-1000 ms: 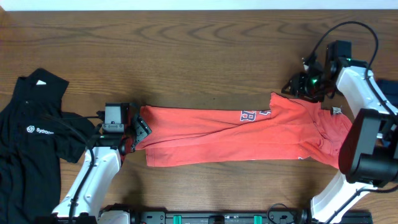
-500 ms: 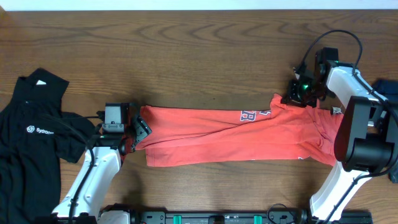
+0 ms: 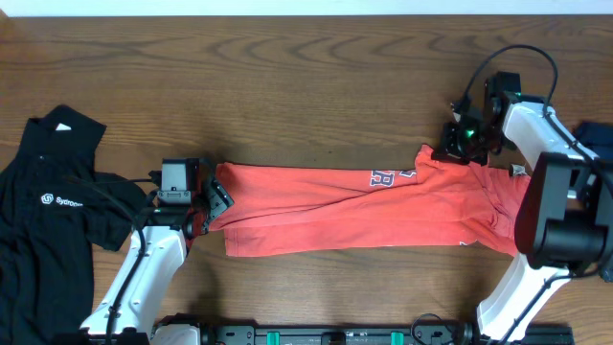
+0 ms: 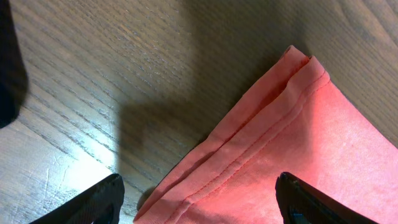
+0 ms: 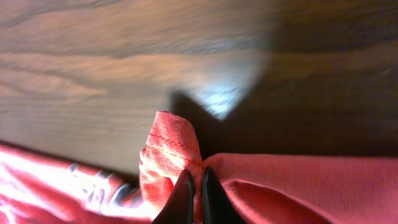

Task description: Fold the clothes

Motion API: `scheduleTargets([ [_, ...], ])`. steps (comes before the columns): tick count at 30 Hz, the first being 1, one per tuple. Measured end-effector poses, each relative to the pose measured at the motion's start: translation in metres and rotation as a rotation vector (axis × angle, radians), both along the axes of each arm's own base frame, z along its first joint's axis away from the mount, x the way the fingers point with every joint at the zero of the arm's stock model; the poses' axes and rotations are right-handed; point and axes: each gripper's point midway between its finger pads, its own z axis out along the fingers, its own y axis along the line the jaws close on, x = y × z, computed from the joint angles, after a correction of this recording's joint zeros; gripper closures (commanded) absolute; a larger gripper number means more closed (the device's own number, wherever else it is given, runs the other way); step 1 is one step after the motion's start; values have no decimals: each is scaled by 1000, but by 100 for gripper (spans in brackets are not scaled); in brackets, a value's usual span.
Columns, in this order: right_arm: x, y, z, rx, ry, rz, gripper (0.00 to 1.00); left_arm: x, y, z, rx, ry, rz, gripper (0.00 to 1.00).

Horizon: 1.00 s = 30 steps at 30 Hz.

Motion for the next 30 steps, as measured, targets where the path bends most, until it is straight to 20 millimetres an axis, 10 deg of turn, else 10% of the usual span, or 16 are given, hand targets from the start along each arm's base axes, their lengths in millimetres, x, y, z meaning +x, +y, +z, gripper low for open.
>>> scheduleTargets([
  [9, -19, 24, 74, -2, -86, 54, 99, 0, 0, 0, 0, 0, 0, 20],
  [30, -110, 87, 49, -13, 209, 245, 99, 0, 0, 0, 0, 0, 0, 20],
])
